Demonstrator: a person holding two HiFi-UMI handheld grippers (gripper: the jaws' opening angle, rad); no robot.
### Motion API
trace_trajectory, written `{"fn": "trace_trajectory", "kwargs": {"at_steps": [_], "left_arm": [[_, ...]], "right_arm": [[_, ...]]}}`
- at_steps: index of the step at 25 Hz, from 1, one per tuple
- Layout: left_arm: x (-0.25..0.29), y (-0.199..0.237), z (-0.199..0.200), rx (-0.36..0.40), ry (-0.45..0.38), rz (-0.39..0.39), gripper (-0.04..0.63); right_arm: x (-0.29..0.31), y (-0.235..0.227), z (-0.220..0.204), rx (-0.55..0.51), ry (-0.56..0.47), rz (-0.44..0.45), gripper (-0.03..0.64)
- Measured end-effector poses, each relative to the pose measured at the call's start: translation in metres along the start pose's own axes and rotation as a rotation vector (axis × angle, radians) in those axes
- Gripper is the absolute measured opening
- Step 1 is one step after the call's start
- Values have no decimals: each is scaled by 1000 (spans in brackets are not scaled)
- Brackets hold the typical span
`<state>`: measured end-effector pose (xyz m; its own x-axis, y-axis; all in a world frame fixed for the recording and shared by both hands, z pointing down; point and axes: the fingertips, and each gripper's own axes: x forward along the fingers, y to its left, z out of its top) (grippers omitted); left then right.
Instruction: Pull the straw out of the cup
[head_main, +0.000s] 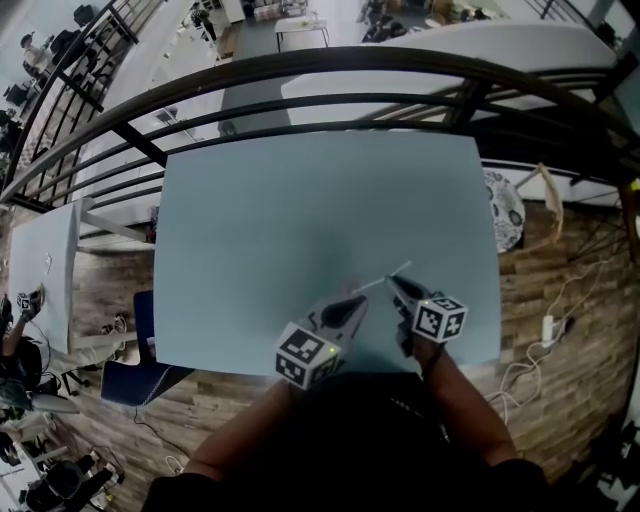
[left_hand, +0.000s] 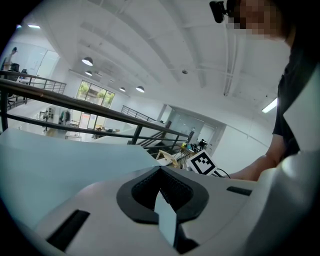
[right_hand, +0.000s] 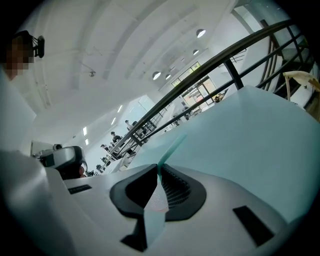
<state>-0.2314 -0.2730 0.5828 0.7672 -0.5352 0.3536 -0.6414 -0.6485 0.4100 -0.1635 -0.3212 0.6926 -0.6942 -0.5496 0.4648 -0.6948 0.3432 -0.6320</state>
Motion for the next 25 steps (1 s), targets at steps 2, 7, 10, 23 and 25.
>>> {"fn": "trace_trajectory", "kwargs": {"at_steps": [2, 7, 10, 23, 25], "left_arm": [[-2, -3, 1, 4, -4, -3, 11], [-11, -13, 1, 14, -14, -5, 11], [-19, -15, 0, 9, -25, -7, 11], [-49, -32, 4, 33, -76, -8, 11], [-50, -34, 5, 30, -85, -8, 11]], "right_arm": [[-6, 8, 6, -26, -10, 8, 40], [-27, 25, 17, -87, -36, 11, 40], [-33, 35, 19, -106, -50, 17, 40], [-67, 79, 25, -160, -131, 41, 40], [-71, 86, 26, -167, -137, 48, 40]]}}
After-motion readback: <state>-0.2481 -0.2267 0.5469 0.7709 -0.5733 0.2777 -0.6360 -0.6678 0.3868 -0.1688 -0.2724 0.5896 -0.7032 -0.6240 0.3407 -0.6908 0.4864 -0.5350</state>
